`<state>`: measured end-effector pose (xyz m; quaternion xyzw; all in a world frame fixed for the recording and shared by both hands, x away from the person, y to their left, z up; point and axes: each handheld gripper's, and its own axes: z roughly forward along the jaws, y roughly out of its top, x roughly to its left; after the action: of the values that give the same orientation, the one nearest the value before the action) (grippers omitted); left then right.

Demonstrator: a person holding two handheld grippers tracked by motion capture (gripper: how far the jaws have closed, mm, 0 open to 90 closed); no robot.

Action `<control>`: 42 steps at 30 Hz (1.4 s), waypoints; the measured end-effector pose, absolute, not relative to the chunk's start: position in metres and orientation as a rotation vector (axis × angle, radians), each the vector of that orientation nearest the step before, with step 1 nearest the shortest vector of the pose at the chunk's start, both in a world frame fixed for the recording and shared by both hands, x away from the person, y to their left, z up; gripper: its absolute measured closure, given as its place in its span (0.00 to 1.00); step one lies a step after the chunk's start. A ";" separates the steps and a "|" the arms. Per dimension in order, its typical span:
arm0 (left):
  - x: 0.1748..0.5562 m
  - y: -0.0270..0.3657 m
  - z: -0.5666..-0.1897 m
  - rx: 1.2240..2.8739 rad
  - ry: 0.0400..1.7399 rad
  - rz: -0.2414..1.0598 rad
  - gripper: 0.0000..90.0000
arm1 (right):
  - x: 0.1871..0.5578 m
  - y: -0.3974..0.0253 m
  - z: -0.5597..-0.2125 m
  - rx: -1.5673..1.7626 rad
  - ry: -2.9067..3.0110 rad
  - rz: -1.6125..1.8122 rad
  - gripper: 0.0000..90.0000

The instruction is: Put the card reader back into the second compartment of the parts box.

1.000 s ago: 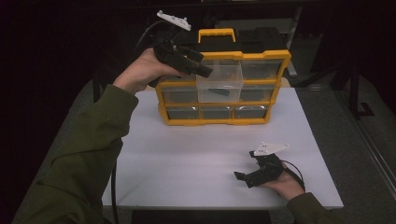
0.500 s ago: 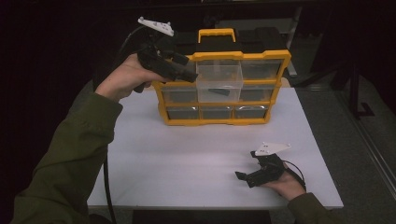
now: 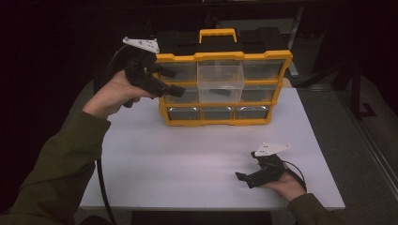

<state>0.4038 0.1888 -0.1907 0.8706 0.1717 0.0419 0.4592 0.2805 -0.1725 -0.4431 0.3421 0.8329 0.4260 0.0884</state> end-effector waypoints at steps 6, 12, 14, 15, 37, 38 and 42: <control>0.398 0.198 -0.207 2.144 0.438 0.123 0.11 | 0.280 -0.173 -0.443 1.017 2.477 1.269 0.00; 0.391 0.207 -0.226 2.127 0.451 0.138 0.06 | 0.280 -0.173 -0.443 1.015 2.475 1.271 0.00; 0.389 0.209 -0.232 2.132 0.460 0.150 0.03 | 0.280 -0.173 -0.443 1.015 2.474 1.271 0.00; 0.388 0.211 -0.236 2.133 0.465 0.150 0.03 | 0.280 -0.173 -0.443 1.015 2.475 1.270 0.00; 0.360 0.228 -0.311 2.118 0.480 0.228 0.00 | 0.280 -0.174 -0.443 1.007 2.468 1.277 0.00; 0.359 0.229 -0.316 2.110 0.484 0.229 0.00 | 0.280 -0.174 -0.443 1.006 2.470 1.276 0.00; 0.354 0.232 -0.332 2.106 0.493 0.233 0.00 | 0.280 -0.174 -0.443 1.007 2.468 1.276 0.00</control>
<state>0.3542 0.2319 -0.3316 0.8574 0.2006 0.0948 0.4644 0.2801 -0.1736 -0.4433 0.3393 0.8315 0.4298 0.0933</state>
